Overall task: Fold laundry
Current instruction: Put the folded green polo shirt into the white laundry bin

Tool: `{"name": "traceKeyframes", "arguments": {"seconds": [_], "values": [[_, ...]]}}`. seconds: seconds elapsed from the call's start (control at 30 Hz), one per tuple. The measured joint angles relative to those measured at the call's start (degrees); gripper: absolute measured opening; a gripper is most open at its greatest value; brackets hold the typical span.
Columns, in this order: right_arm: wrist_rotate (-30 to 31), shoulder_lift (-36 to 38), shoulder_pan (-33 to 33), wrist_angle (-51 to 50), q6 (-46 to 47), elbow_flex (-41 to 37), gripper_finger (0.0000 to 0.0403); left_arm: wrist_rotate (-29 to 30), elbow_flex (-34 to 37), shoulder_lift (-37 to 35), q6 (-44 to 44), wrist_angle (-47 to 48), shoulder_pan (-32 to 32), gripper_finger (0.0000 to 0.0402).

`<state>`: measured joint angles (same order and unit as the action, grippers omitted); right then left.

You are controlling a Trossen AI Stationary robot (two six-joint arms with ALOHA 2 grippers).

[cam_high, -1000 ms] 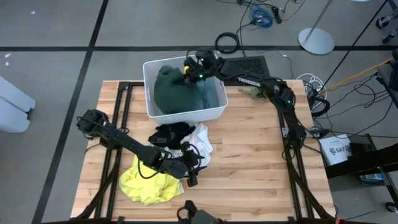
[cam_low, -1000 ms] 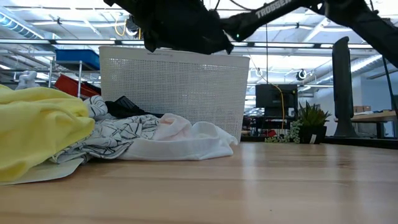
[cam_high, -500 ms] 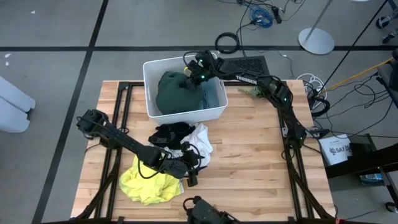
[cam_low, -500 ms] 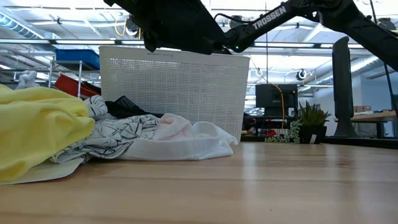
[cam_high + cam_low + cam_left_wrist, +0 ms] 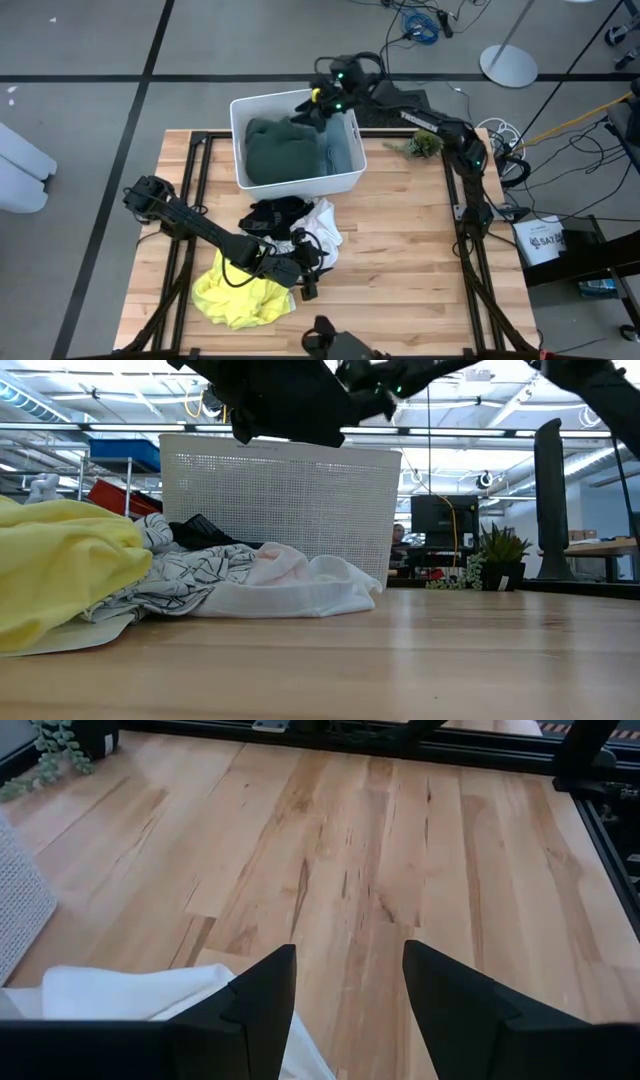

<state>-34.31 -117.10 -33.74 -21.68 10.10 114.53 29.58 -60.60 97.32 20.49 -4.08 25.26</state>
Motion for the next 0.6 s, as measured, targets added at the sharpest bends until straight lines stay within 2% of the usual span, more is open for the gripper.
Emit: {"name": "traceKeyframes", "arguments": {"seconds": [0.13, 0.2, 0.27, 0.4, 0.43, 0.6], "values": [[-0.50, 1.51, 0.47, -1.01, -1.37, 0.54, 0.0249, 0.00, 0.00, -0.01, 0.00, 0.00, 0.00, 0.0196], [-1.66, 1.50, 1.17, -0.71, -1.97, 0.41, 0.0232, -0.01, 0.00, -0.02, 0.02, -0.02, 0.00, 0.0196], [-3.05, 0.82, 2.35, 0.23, -3.04, 0.46, 0.0191, -0.33, 0.00, -0.02, -0.14, 0.00, 0.00, 0.0196], [-3.65, -2.36, 3.94, 0.41, -6.58, 0.40, 0.0041, -0.85, -0.02, -0.17, -0.33, 0.72, 0.41, 0.0196], [-3.49, -3.20, 4.05, 0.13, -7.36, 0.36, 0.0022, -0.85, -0.02, -0.45, -0.33, 1.29, 0.64, 0.0196], [-3.52, -7.48, 4.20, 1.71, -6.91, 0.54, 0.0004, -0.71, -0.02, -1.79, -0.02, 3.31, 0.76, 0.0196]]}}
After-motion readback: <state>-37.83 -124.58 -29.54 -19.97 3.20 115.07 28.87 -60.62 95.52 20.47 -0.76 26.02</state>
